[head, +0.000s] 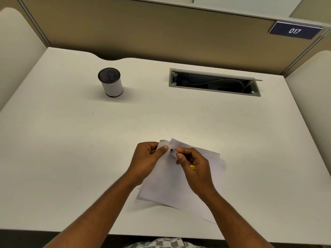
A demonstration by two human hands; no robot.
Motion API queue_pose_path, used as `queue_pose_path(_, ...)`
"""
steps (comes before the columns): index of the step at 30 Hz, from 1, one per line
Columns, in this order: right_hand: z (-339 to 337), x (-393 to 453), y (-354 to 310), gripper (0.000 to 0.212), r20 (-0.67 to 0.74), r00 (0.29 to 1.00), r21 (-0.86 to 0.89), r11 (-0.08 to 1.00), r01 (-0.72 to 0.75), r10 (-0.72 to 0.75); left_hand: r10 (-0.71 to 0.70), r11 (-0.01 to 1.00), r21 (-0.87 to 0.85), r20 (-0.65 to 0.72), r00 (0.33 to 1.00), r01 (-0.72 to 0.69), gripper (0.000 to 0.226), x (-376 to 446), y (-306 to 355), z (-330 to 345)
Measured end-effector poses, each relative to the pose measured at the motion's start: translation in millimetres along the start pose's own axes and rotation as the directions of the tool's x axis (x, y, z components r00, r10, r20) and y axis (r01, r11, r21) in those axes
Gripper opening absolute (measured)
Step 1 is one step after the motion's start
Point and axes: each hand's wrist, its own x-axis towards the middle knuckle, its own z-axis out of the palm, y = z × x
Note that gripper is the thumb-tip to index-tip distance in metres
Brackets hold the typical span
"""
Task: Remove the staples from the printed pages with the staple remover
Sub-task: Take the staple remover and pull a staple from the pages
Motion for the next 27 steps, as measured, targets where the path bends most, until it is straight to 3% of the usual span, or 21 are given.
queue_pose_path(19, -1, 1, -16, 0.014, -0.007, 0.999, 0.066, 0.997, -0.047, 0.048, 0.129, 0.979, 0.162, -0.020, 0.991, -0.124, 0.013, -2, 6, -2)
queue_pose_path(24, -5, 4, -25, 0.028, 0.040, 0.991, 0.144, 0.981, -0.130, 0.126, 0.200, 0.953, 0.233, -0.002, 0.980, -0.194, 0.020, -4, 7, -3)
queue_pose_path(27, -6, 7, -26, 0.027, 0.043, 0.994, 0.119, 0.987, -0.109, 0.104, 0.230, 0.938, 0.265, 0.008, 0.973, -0.224, 0.022, -2, 8, -4)
